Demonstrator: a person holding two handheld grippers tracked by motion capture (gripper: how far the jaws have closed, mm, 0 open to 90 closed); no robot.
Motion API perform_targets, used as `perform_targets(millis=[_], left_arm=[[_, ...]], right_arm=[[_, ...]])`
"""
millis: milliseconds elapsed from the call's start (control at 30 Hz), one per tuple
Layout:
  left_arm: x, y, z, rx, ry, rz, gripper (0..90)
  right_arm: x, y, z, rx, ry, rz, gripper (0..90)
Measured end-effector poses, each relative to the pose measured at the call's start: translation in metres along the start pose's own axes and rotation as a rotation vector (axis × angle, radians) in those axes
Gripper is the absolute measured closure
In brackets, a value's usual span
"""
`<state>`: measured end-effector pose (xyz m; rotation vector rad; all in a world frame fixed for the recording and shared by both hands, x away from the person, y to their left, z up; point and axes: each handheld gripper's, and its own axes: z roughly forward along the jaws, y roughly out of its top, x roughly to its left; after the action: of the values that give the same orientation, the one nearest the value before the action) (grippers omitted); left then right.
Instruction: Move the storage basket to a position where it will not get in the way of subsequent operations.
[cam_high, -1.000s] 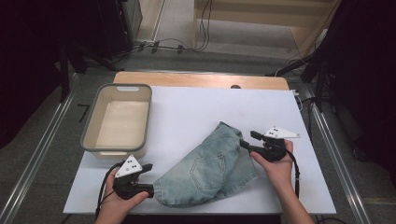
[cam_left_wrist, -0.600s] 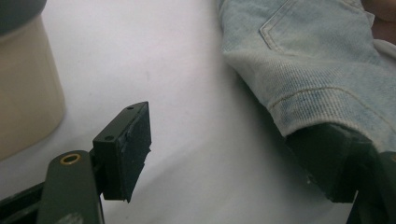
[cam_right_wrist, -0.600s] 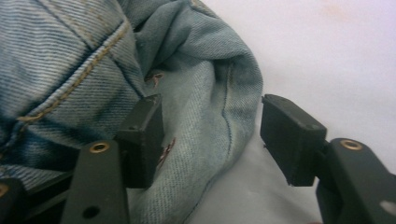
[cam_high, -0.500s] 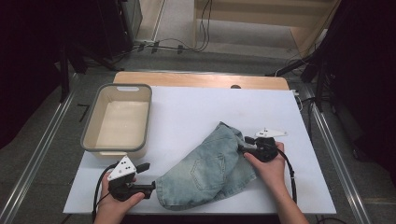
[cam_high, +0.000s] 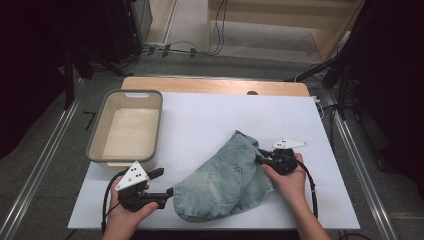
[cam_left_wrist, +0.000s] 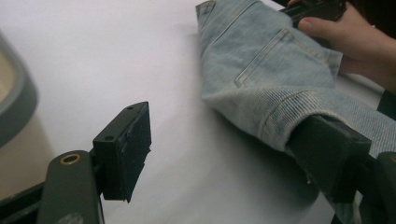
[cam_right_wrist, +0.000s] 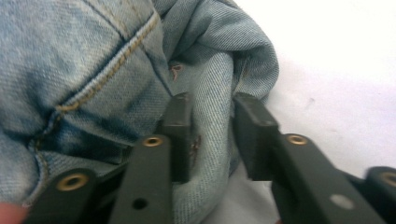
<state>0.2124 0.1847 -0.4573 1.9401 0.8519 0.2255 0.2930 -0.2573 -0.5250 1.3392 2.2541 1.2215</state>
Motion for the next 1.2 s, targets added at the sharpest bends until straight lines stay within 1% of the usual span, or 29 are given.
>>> perform_targets(millis=[100,233,400,433,467,533,600,700,800,900,1100,1200], left_arm=[[0.006,-0.007,-0.006,0.006,0.012,-0.015,21.4],[0.012,-0.013,-0.015,0.011,0.028,-0.024,21.4],[0.025,-0.020,-0.031,-0.009,0.072,-0.070,21.4],[0.027,-0.021,-0.034,-0.019,0.076,-0.077,21.4],[0.027,-0.021,-0.036,-0.026,0.075,-0.084,21.4],[0.024,-0.018,-0.037,-0.034,0.072,-0.077,21.5],[0.018,-0.014,-0.032,-0.034,0.055,-0.062,21.5],[0.007,-0.005,-0.020,-0.023,0.015,-0.032,21.5],[-0.004,0.004,-0.004,-0.017,-0.029,-0.011,21.4],[-0.016,0.014,0.012,-0.007,-0.066,0.003,21.5],[-0.041,0.031,0.045,0.011,-0.131,0.047,21.7],[-0.053,0.038,0.061,0.030,-0.159,0.064,21.7]], right_arm=[[0.001,0.000,-0.001,-0.002,0.003,-0.008,77.2],[0.001,-0.001,-0.002,-0.016,0.003,-0.015,82.4],[0.002,-0.001,-0.003,-0.025,-0.002,-0.021,84.2],[0.002,-0.001,-0.004,-0.025,-0.005,-0.024,84.4],[0.003,-0.001,-0.004,-0.027,-0.004,-0.023,84.5],[0.003,-0.002,-0.005,-0.031,-0.003,-0.024,84.6],[0.003,-0.002,-0.005,-0.035,-0.003,-0.024,84.7],[0.004,-0.002,-0.007,-0.040,-0.004,-0.026,84.7],[0.004,-0.003,-0.010,-0.047,-0.004,-0.032,84.8],[0.004,-0.004,-0.013,-0.058,0.002,-0.027,84.8],[0.005,-0.006,-0.019,-0.072,0.004,-0.034,84.8],[0.007,-0.007,-0.021,-0.076,0.005,-0.037,84.8]])
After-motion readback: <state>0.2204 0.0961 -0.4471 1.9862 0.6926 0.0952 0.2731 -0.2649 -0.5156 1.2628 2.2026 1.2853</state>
